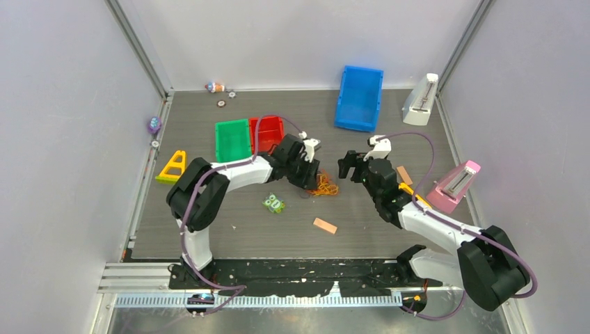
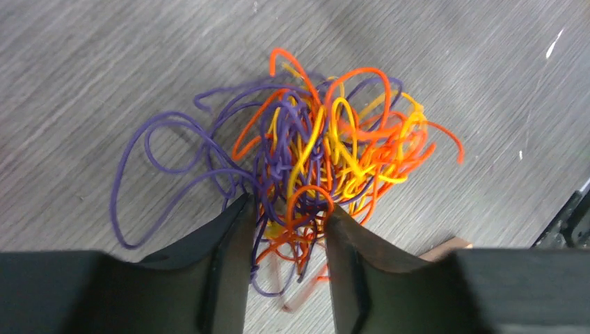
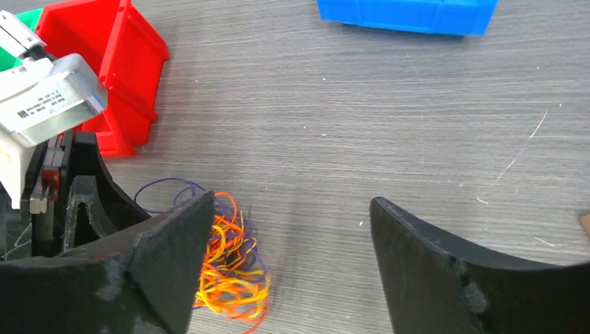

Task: Untangle the cables
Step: Untie the cable.

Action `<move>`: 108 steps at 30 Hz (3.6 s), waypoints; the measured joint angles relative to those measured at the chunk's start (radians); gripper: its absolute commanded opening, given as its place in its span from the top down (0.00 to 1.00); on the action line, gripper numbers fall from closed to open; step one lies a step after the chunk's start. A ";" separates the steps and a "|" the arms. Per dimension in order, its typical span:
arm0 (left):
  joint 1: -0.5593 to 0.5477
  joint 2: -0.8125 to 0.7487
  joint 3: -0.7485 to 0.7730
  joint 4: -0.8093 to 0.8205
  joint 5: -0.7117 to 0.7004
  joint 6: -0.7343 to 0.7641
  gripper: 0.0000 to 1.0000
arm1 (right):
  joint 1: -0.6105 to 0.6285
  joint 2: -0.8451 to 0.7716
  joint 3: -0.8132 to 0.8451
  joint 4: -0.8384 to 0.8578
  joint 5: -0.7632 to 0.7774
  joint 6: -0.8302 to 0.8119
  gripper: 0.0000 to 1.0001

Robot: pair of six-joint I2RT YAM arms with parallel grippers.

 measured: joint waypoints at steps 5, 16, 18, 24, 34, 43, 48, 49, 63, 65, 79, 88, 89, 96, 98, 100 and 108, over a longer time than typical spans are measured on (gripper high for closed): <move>0.000 0.014 0.015 -0.048 0.032 0.003 1.00 | 0.000 0.002 -0.003 -0.006 0.010 0.011 0.05; 0.085 -0.171 -0.274 0.240 0.143 -0.116 1.00 | -0.003 0.015 -0.006 0.008 -0.056 0.071 0.05; 0.103 -0.198 -0.304 0.285 0.150 -0.130 1.00 | -0.003 0.029 -0.007 0.023 -0.101 0.069 0.06; 0.112 -0.307 -0.404 0.449 0.156 -0.159 1.00 | -0.005 0.129 -0.007 0.094 -0.328 0.067 0.08; 0.166 -0.407 -0.528 0.654 0.161 -0.232 1.00 | -0.005 0.152 -0.023 0.292 -0.612 0.070 0.10; 0.173 -0.407 -0.588 0.851 0.236 -0.306 1.00 | -0.005 0.239 -0.023 0.368 -0.713 0.095 0.34; 0.175 -0.421 -0.625 0.919 0.249 -0.319 1.00 | -0.005 0.251 -0.021 0.363 -0.717 0.098 0.86; 0.178 -0.434 -0.634 0.920 0.241 -0.319 1.00 | -0.005 0.249 -0.020 0.358 -0.710 0.096 0.89; 0.170 -0.739 -0.703 0.633 -0.215 -0.264 1.00 | 0.026 0.091 0.039 0.101 -0.267 0.126 0.94; 0.169 -0.743 -0.704 0.615 -0.238 -0.260 1.00 | 0.026 0.091 0.039 0.096 -0.262 0.127 0.94; 0.186 -0.557 -0.620 0.576 -0.095 -0.175 1.00 | -0.009 0.092 -0.047 0.230 -0.491 0.050 0.17; 0.067 -0.476 -0.475 0.508 0.036 -0.061 1.00 | -0.009 0.000 -0.073 0.240 -0.436 0.004 0.18; 0.057 -0.477 -0.475 0.509 0.046 -0.053 1.00 | -0.009 0.002 -0.072 0.239 -0.434 0.000 0.18; 0.055 -0.498 -0.531 0.585 0.134 -0.042 1.00 | -0.012 0.124 -0.042 0.238 -0.537 -0.003 0.14; 0.055 -0.521 -0.560 0.608 0.146 -0.041 1.00 | -0.012 0.144 -0.042 0.247 -0.587 0.004 0.13; 0.055 -0.548 -0.587 0.639 0.157 -0.040 1.00 | -0.012 0.147 -0.042 0.265 -0.631 0.012 0.14; 0.055 -0.601 -0.652 0.776 0.208 -0.040 0.98 | -0.013 0.204 -0.042 0.442 -0.825 0.073 0.65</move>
